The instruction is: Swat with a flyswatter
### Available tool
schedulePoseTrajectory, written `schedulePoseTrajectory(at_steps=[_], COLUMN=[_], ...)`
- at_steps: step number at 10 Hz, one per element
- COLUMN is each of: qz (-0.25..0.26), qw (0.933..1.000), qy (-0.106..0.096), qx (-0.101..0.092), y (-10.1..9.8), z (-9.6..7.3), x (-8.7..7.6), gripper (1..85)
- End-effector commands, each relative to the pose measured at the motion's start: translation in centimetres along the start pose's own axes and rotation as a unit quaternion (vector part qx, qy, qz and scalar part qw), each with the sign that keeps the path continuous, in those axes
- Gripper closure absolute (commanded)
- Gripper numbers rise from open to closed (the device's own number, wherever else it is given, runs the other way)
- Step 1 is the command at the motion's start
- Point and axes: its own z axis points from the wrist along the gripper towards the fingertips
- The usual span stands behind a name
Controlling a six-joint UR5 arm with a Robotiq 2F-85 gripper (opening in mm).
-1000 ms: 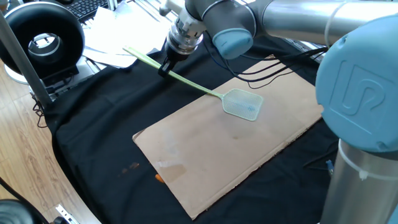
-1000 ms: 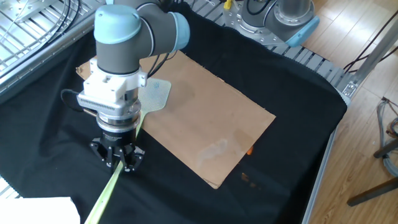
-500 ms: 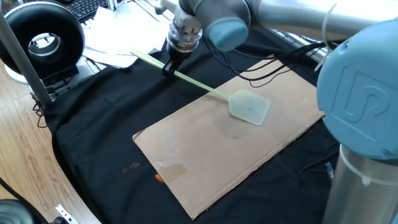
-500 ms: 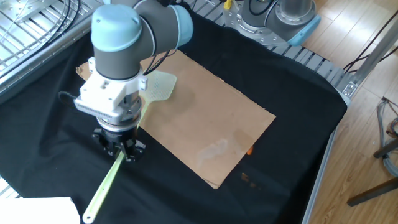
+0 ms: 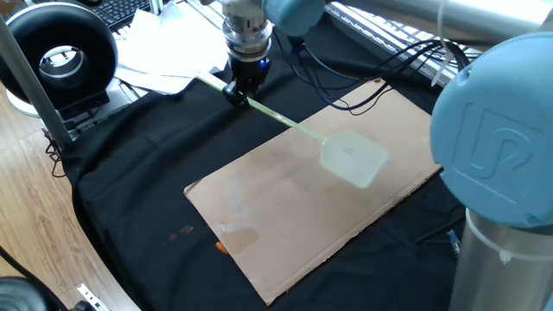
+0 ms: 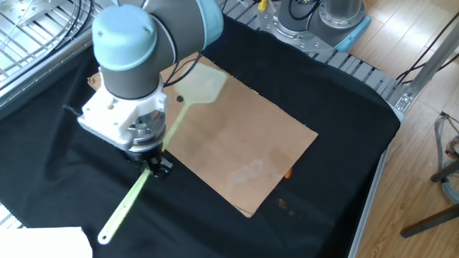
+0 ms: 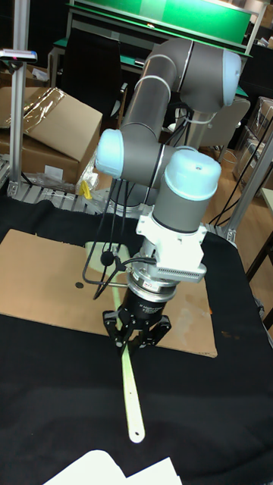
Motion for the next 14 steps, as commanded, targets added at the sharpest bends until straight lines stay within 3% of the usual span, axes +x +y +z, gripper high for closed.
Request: schedulePoseTrajectory(at_steps=[1,2,3,6,12,13,14], qz=[0.086,0.1,0.115,0.117,0.119,0.118,0.11], qw=[0.9958,0.9944,0.9923,0.9919,0.9924,0.9925,0.9932], qy=[0.029,0.031,0.035,0.041,0.015,0.008,-0.002], qx=[-0.017,-0.018,-0.031,-0.025,-0.028,-0.029,-0.038], y=[1.0,0.9,1.2,0.9,2.0,2.4,2.9], z=[-0.1,0.1,0.5,1.3,3.1,3.4,3.8], x=[0.9,0.9,1.0,1.6,1.7,1.6,1.2], gripper=[84.7,84.7,84.7,84.7,83.3,81.3,68.3])
